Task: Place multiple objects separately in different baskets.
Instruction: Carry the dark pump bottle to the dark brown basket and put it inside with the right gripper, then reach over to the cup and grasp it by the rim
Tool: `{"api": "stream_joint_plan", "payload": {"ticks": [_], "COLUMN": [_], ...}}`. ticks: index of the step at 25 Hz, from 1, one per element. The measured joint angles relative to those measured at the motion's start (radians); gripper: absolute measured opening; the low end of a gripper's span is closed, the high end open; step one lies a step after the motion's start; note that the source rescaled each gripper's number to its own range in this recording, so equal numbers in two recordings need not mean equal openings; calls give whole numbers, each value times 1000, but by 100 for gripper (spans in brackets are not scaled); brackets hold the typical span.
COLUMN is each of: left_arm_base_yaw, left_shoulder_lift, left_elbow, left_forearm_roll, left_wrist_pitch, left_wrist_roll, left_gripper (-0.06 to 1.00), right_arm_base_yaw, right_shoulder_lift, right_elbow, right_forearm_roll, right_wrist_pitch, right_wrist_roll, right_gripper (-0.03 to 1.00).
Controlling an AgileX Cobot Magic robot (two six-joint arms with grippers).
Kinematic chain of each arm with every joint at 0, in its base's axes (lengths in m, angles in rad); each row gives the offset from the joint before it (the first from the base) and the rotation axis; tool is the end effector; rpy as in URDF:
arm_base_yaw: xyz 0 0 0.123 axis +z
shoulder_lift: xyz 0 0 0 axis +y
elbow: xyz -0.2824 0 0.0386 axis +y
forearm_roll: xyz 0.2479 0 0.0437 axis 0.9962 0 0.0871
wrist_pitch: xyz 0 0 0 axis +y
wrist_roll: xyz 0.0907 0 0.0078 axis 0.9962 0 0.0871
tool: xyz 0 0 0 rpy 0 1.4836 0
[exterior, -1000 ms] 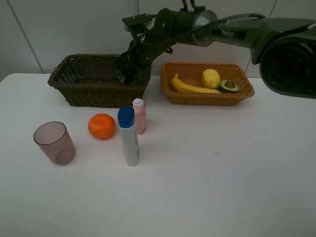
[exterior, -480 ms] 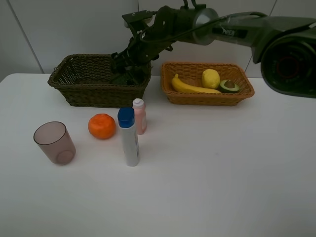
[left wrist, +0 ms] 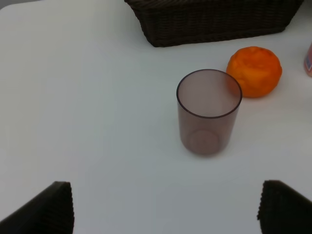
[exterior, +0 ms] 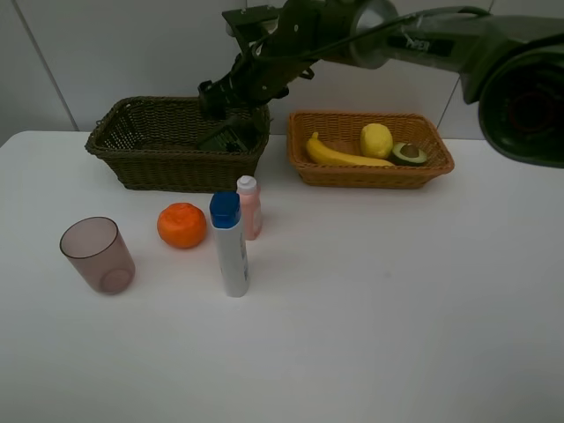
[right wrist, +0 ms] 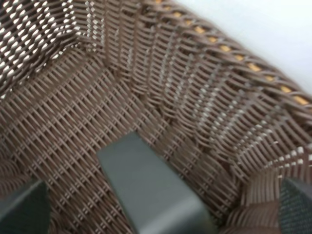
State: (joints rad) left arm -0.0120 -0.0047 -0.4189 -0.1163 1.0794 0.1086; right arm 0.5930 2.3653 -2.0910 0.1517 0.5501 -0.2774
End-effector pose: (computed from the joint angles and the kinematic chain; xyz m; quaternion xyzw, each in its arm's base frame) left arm 0.0017 -0.0093 0.2534 0.0533 0.8739 -0.0349 0.4818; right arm 0.4491 0.3113 0.2075 -0.3454 0.8449 0.1250 0.3889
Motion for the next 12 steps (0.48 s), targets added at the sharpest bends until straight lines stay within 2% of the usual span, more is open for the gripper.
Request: {"api": "stream_joint_plan", "payload": {"ticks": [6, 12], "left_arm_base_yaw": [0, 0], "left_shoulder_lift": [0, 0], "left_elbow": [0, 0], "left_forearm_roll": [0, 0], "left_wrist_pitch": [0, 0], "left_wrist_roll": [0, 0], "left_gripper": [100, 100], "right_arm_base_yaw": [0, 0], "right_shoulder_lift": [-73, -158], "right_elbow": [0, 0], "right_forearm_roll": [-62, -172], "right_wrist_pitch": [109, 289], "right_wrist_roll": [74, 173], "right_gripper": [98, 98]}}
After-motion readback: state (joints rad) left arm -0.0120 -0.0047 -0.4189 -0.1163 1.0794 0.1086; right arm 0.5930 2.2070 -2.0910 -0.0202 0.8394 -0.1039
